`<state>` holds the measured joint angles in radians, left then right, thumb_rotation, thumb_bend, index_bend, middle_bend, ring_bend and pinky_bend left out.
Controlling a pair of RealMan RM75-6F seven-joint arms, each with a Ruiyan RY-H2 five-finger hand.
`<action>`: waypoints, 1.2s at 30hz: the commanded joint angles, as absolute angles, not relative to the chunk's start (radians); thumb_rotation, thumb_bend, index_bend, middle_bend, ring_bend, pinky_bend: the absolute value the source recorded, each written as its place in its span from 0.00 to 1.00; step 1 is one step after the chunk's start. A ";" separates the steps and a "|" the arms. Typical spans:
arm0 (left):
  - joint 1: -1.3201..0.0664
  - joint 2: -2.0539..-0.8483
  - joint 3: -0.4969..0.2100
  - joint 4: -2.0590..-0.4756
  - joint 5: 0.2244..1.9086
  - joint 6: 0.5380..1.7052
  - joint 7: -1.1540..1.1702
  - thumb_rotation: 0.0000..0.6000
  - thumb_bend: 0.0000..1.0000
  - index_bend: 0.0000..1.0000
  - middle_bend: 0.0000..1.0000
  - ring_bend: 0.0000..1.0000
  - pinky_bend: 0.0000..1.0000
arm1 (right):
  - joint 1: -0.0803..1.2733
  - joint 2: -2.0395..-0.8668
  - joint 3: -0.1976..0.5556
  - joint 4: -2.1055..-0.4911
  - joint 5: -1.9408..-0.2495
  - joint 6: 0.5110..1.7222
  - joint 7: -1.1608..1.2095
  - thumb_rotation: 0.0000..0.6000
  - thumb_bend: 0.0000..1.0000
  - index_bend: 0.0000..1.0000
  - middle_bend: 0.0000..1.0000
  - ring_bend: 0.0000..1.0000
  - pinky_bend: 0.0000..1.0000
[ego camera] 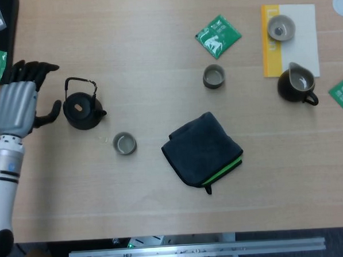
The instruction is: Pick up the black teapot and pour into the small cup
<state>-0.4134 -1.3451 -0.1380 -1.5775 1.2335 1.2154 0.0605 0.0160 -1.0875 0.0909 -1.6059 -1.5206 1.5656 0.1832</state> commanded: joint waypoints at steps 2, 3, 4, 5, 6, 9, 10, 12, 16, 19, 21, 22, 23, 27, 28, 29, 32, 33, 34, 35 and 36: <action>-0.328 -1.292 -0.097 -1.603 1.289 1.335 0.088 1.00 0.36 0.20 0.21 0.12 0.08 | 0.018 -1.091 0.086 -1.613 -1.527 1.563 0.174 1.00 0.19 0.46 0.42 0.28 0.30; -0.314 -1.284 -0.092 -1.609 1.292 1.353 0.093 1.00 0.36 0.20 0.21 0.12 0.08 | 0.019 -1.092 0.085 -1.615 -1.529 1.562 0.172 1.00 0.19 0.46 0.42 0.29 0.30; -0.296 -1.274 -0.083 -1.618 1.297 1.371 0.096 1.00 0.36 0.20 0.21 0.12 0.08 | 0.020 -1.093 0.084 -1.617 -1.531 1.561 0.169 1.00 0.19 0.46 0.42 0.29 0.30; -0.284 -1.264 -0.077 -1.624 1.298 1.381 0.095 1.00 0.36 0.20 0.21 0.12 0.08 | 0.020 -1.094 0.083 -1.618 -1.532 1.559 0.167 1.00 0.19 0.46 0.42 0.29 0.30; -0.272 -1.254 -0.071 -1.632 1.297 1.387 0.089 1.00 0.36 0.20 0.21 0.12 0.08 | 0.021 -1.094 0.082 -1.620 -1.532 1.558 0.165 1.00 0.19 0.46 0.42 0.29 0.30; -0.225 -1.230 -0.062 -1.654 1.285 1.427 0.068 1.00 0.36 0.20 0.21 0.12 0.08 | 0.021 -1.096 0.081 -1.624 -1.532 1.558 0.159 1.00 0.19 0.46 0.42 0.28 0.30; -0.212 -1.228 -0.058 -1.652 1.291 1.444 0.070 1.00 0.36 0.21 0.21 0.12 0.08 | 0.021 -1.097 0.081 -1.624 -1.532 1.558 0.157 1.00 0.19 0.46 0.42 0.28 0.30; -0.187 -1.228 -0.048 -1.650 1.304 1.479 0.076 1.00 0.36 0.21 0.21 0.12 0.08 | 0.022 -1.098 0.079 -1.626 -1.532 1.555 0.153 1.00 0.19 0.46 0.42 0.28 0.30; -0.138 -1.225 -0.020 -1.665 1.327 1.524 0.091 1.00 0.36 0.21 0.22 0.12 0.08 | 0.023 -1.101 0.073 -1.629 -1.536 1.551 0.149 1.00 0.19 0.46 0.42 0.29 0.30; -0.116 -1.223 -0.008 -1.673 1.344 1.541 0.092 1.00 0.36 0.21 0.22 0.12 0.08 | 0.025 -1.103 0.068 -1.629 -1.541 1.545 0.148 1.00 0.19 0.46 0.42 0.28 0.30; -0.107 -1.223 -0.004 -1.671 1.357 1.548 0.082 1.00 0.36 0.21 0.22 0.12 0.08 | 0.027 -1.104 0.065 -1.628 -1.545 1.542 0.150 1.00 0.19 0.46 0.42 0.28 0.30; -0.102 -1.223 -0.003 -1.668 1.365 1.552 0.081 1.00 0.36 0.21 0.22 0.12 0.08 | 0.028 -1.104 0.063 -1.627 -1.548 1.539 0.150 1.00 0.19 0.46 0.42 0.28 0.30; -0.100 -1.223 -0.002 -1.666 1.371 1.555 0.080 1.00 0.36 0.21 0.22 0.12 0.08 | 0.030 -1.104 0.060 -1.627 -1.553 1.535 0.150 1.00 0.19 0.46 0.42 0.29 0.30; -0.089 -1.223 -0.003 -1.667 1.391 1.566 0.084 1.00 0.36 0.21 0.22 0.12 0.08 | 0.040 -1.101 0.044 -1.628 -1.576 1.515 0.145 1.00 0.19 0.46 0.42 0.29 0.30; -0.086 -1.222 -0.003 -1.670 1.397 1.568 0.085 1.00 0.36 0.21 0.22 0.12 0.08 | 0.043 -1.101 0.039 -1.629 -1.583 1.510 0.146 1.00 0.18 0.46 0.42 0.29 0.30; -0.083 -1.222 -0.002 -1.671 1.401 1.570 0.087 1.00 0.36 0.21 0.22 0.12 0.08 | 0.045 -1.101 0.035 -1.629 -1.586 1.506 0.149 1.00 0.18 0.46 0.42 0.29 0.30; -0.076 -1.222 -0.007 -1.675 1.404 1.575 0.089 1.00 0.36 0.21 0.22 0.12 0.08 | 0.047 -1.102 0.031 -1.628 -1.591 1.502 0.154 1.00 0.19 0.46 0.42 0.28 0.30; -0.074 -1.221 -0.008 -1.677 1.404 1.576 0.089 1.00 0.36 0.21 0.22 0.12 0.08 | 0.048 -1.103 0.031 -1.627 -1.591 1.502 0.155 1.00 0.19 0.46 0.42 0.28 0.30; -0.071 -1.220 -0.009 -1.679 1.406 1.576 0.087 1.00 0.36 0.21 0.22 0.12 0.08 | 0.048 -1.104 0.031 -1.625 -1.590 1.503 0.157 1.00 0.19 0.46 0.42 0.29 0.30; -0.069 -1.219 -0.011 -1.680 1.407 1.578 0.086 1.00 0.36 0.21 0.22 0.12 0.08 | 0.048 -1.104 0.031 -1.624 -1.590 1.505 0.159 1.00 0.19 0.46 0.42 0.29 0.30; -0.067 -1.218 -0.012 -1.681 1.408 1.579 0.087 1.00 0.36 0.21 0.22 0.12 0.08 | 0.047 -1.105 0.031 -1.623 -1.589 1.505 0.159 1.00 0.19 0.46 0.42 0.29 0.30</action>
